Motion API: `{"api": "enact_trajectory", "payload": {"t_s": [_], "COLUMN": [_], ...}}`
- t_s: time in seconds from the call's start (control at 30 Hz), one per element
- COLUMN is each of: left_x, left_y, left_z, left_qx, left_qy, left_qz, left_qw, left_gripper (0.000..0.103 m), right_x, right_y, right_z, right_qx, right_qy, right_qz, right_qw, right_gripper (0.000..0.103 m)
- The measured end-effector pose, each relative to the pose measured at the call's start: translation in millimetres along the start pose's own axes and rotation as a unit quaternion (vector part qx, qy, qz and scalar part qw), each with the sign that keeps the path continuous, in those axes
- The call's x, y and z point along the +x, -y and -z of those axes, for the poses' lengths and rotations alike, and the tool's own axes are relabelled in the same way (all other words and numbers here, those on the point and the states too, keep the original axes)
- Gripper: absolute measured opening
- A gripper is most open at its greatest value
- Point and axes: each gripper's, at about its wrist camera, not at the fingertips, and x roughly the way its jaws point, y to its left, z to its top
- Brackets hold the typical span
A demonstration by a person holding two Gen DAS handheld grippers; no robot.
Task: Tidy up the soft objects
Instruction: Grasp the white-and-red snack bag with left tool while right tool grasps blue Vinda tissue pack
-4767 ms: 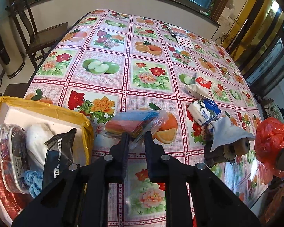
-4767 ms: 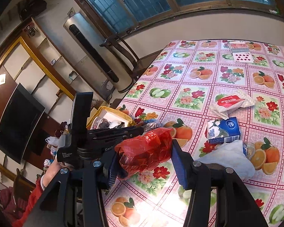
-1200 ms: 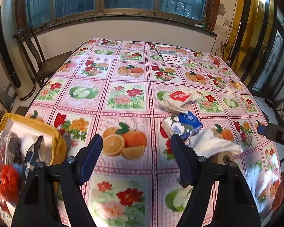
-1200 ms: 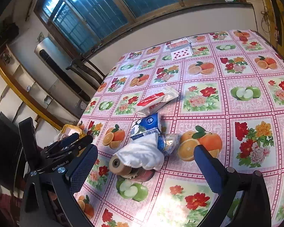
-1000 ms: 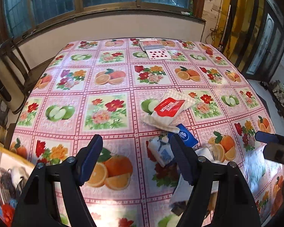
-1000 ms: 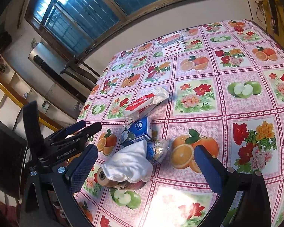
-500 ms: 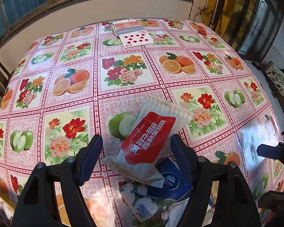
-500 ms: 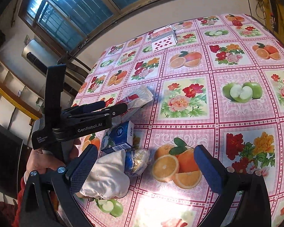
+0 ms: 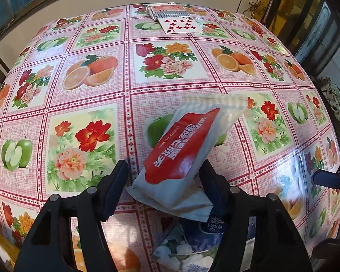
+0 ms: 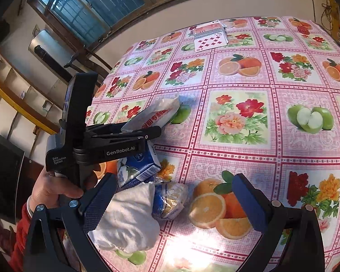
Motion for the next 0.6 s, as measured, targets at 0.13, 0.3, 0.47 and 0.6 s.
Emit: {"api": "enact_trajectory", "payload": {"t_s": [0.13,0.3,0.47,0.6], "left_x": [-4.8,-13.4,-41.6,-67.5], "left_y": [-15.4,-42.2,-68.8,-80.4], "left_z": [5.4,18.2,44.5,66.4], "left_qx": [-0.028,-0.075,-0.126,-0.147], "left_qy": [0.006,0.014,0.039,0.061], "left_qz": [-0.005,-0.017,-0.018,-0.018], "left_qw": [0.9996,0.9970,0.9911,0.9871], "left_gripper": [0.048,0.047,0.047,0.047], "right_x": [15.5,38.4,60.7,88.7], "right_y": [-11.0,-49.2,-92.9,-112.8], "right_z": [-9.8,-23.4,-24.2,-19.8], "right_qx": [-0.007,-0.108,-0.249,-0.295], "right_qy": [-0.026,-0.084,-0.124,-0.170], "right_qz": [-0.019,-0.013,-0.003,0.000], "right_qw": [0.999,0.990,0.961,0.940], "right_gripper": [0.102,0.102,0.102,0.102]}}
